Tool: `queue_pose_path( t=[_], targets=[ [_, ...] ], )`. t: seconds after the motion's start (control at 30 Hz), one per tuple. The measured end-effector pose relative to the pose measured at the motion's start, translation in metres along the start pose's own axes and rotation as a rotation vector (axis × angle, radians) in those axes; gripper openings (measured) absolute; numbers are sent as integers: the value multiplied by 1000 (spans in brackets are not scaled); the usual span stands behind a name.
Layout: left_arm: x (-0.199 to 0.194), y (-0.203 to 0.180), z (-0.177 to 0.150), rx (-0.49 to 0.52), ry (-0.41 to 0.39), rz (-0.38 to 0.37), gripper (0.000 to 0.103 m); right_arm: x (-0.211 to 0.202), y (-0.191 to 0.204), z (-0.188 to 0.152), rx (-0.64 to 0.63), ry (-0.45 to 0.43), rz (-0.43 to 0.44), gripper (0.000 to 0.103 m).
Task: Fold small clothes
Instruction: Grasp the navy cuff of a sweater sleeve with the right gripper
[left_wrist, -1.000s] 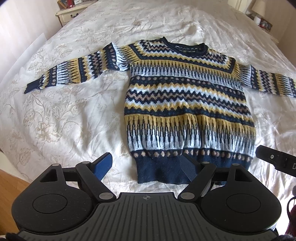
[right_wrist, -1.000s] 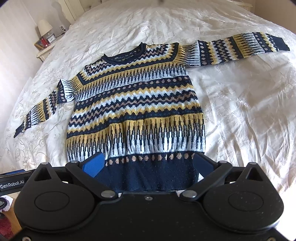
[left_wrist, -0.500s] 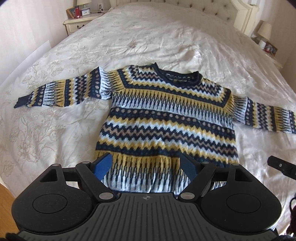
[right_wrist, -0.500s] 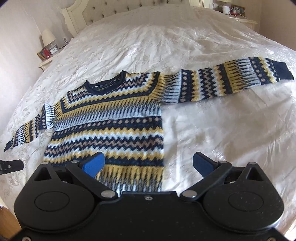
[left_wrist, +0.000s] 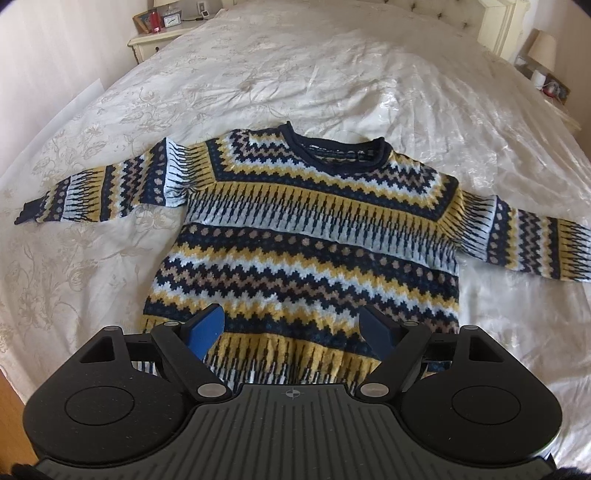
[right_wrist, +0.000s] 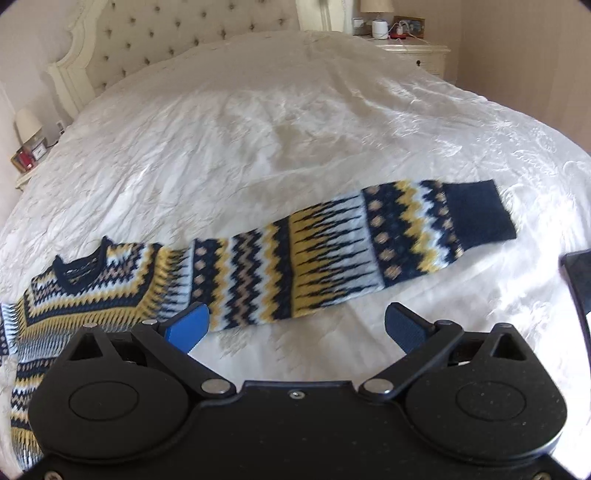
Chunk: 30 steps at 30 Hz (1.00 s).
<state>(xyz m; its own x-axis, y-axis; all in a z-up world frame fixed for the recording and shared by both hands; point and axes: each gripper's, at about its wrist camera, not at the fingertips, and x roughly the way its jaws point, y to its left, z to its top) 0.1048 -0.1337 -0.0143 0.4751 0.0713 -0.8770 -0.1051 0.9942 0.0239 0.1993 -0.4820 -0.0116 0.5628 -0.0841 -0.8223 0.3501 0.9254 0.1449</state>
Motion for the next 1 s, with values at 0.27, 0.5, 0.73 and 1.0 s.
queue_pose_path(
  t=[0.27,0.5,0.73,1.0],
  targets=[
    [15,-8,1,-51,87,21,79,21,-76,54,-17,-53,-39,97],
    [26,-18,4,-55,128,49,79,48,-131,70,36,-24,-46,97],
    [29,-21,7,-28,134,66,79,82,-158,61,153,58,-30,85],
    [37,-4,13,-12,127,59,79,63,-139,63,246,34,32,23]
  ],
)
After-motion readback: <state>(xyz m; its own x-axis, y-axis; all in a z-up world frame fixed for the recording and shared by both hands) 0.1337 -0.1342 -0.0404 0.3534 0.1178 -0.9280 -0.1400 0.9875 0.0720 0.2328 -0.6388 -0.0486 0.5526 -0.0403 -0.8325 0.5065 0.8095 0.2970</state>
